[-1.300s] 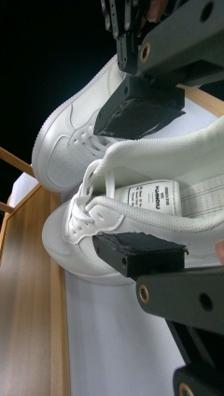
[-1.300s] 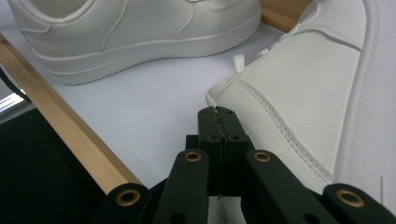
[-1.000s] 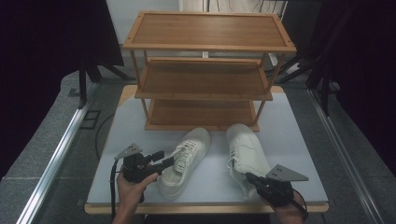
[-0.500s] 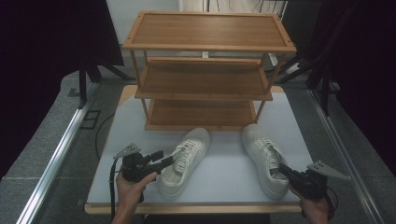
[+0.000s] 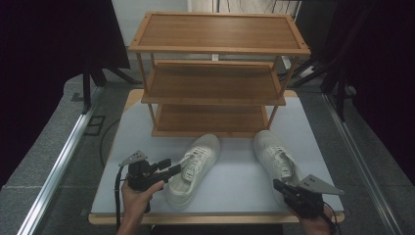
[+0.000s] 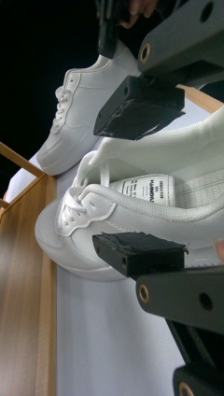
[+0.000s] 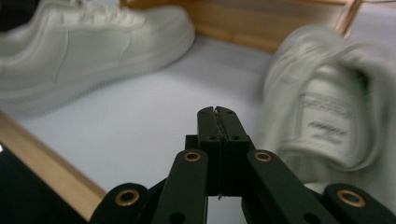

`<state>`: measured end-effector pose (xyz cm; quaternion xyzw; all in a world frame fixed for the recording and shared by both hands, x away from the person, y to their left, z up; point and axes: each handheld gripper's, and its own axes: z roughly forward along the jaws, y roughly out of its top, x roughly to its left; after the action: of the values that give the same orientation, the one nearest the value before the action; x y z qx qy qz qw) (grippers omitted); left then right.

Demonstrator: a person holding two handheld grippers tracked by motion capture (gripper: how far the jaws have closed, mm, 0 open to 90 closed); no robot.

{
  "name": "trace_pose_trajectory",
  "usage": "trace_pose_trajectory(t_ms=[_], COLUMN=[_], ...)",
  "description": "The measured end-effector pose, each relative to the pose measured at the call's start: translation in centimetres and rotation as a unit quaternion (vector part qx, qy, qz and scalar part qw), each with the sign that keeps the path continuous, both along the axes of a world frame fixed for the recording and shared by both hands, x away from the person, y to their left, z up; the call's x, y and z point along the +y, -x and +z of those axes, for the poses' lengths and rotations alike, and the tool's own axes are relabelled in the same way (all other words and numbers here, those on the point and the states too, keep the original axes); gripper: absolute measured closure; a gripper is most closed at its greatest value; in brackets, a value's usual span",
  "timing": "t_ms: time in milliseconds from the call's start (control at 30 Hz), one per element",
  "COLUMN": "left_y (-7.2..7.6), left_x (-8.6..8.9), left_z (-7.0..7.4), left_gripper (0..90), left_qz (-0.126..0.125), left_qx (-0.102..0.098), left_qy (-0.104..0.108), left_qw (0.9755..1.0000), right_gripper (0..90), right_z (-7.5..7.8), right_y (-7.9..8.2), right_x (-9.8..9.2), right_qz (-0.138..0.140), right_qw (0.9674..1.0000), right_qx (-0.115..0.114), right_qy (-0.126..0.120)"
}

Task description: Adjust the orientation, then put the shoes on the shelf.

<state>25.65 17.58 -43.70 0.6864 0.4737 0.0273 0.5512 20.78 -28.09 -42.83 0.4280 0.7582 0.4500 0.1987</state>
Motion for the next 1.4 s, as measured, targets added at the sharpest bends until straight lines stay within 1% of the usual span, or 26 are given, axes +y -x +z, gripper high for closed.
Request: trace_pose_trajectory(t_ms=[100, 167, 200, 233, 267, 333, 367, 400, 500, 533, 600, 700, 733, 867, 967, 1033, 1100, 1200, 1300, 1367, 1400], left_y=[0.0, 0.0, 0.0, 0.0, 0.0, 0.0, 0.0, 0.0, 0.0, 0.0, 0.0, 0.0, 0.0, 0.1, 0.2, 0.2, 0.2, -0.2, -0.4, -0.5, -0.7], left_x=[0.0, 0.1, 0.1, 0.2, 0.2, 0.2, 0.2, 0.2, 0.2, 0.2, 0.2, 0.1, 0.1, 0.0, 0.0, -0.1, -0.1, -0.2, -0.3, -0.4, -0.4], left_z=[0.0, 0.0, 0.0, 0.0, 0.0, 0.0, 0.0, 0.0, 0.0, 0.0, 0.0, 0.0, 0.0, 0.2, 0.5, 0.8, 0.9, 1.3, 1.4, 1.5, 1.5], left_gripper=[41.9, 41.9, 41.8, 41.8, 41.9, 41.9, 41.9, 41.9, 41.9, 41.9, 41.9, 41.9, 41.9, 41.9, 41.8, 41.8, 41.7, 41.7, 41.7, 41.8, 41.8], left_qz=[-0.002, -0.001, 0.001, 0.001, 0.001, 0.001, 0.001, 0.001, 0.001, 0.002, 0.001, 0.001, 0.0, -0.001, -0.001, -0.001, -0.002, -0.003, -0.002, -0.002, -0.001], left_qx=[0.0, 0.0, 0.0, 0.001, 0.001, 0.002, 0.002, 0.002, 0.002, 0.002, 0.001, 0.001, 0.001, -0.001, -0.006, -0.009, -0.011, -0.017, -0.019, -0.021, -0.025], left_qy=[0.001, 0.001, 0.002, 0.002, 0.003, 0.002, 0.002, 0.003, 0.003, 0.003, 0.003, 0.003, 0.002, 0.0, -0.003, -0.006, -0.008, -0.016, -0.023, -0.025, -0.029], left_qw=[1.0, 1.0, 1.0, 1.0, 1.0, 1.0, 1.0, 1.0, 1.0, 1.0, 1.0, 1.0, 1.0, 1.0, 1.0, 0.9999, 0.9999, 0.9997, 0.9995, 0.9995, 0.9993], right_gripper=[88.9, 89.4, 89.4, 89.4, 89.4, 89.4, 89.4, 89.4, 89.4, 89.3, 88.0, 82.1, 80.6, 69.8, 60.1, 55.7, 52.0, 49.8, 48.6, 48.2, 47.4], right_z=[-0.9, -1.5, -1.7, -1.7, -1.7, -1.9, -1.9, -2.1, -2.2, -2.2, -2.1, -1.8, -1.6, -0.7, 0.0, 0.6, 1.3, 2.1, 2.4, 2.5, 2.7], right_y=[0.1, 0.1, 0.2, 0.3, 0.4, 0.5, 0.5, 0.7, 0.7, 0.7, 0.7, 0.7, 0.8, 0.9, 0.6, 0.1, -0.4, -1.6, -2.8, -3.1, -3.8], right_x=[0.6, 0.4, 0.1, -0.3, -0.5, -1.0, -1.0, -1.9, -2.9, -3.0, -3.2, -3.0, -2.8, -2.5, -2.8, -3.2, -3.4, -3.9, -4.4, -4.5, -4.9], right_qz=[0.001, -0.012, -0.014, -0.016, -0.02, -0.036, -0.036, -0.045, -0.053, -0.054, -0.049, -0.034, -0.025, -0.008, -0.01, -0.016, -0.021, -0.026, -0.027, -0.027, -0.027], right_qw=[0.9994, 0.9985, 0.9986, 0.9988, 0.9986, 0.9971, 0.9971, 0.997, 0.9972, 0.9972, 0.9981, 0.9993, 0.9997, 0.9998, 0.9994, 0.9989, 0.9986, 0.9979, 0.998, 0.998, 0.9981], right_qx=[0.013, 0.02, 0.015, 0.018, 0.02, 0.02, 0.02, 0.022, 0.025, 0.025, 0.024, 0.016, 0.008, -0.016, -0.026, -0.035, -0.042, -0.055, -0.053, -0.052, -0.05], right_qy=[0.031, 0.049, 0.048, 0.042, 0.044, 0.064, 0.064, 0.058, 0.047, 0.045, 0.03, 0.008, 0.001, -0.009, -0.021, -0.028, -0.026, -0.024, -0.022, -0.023, -0.022])
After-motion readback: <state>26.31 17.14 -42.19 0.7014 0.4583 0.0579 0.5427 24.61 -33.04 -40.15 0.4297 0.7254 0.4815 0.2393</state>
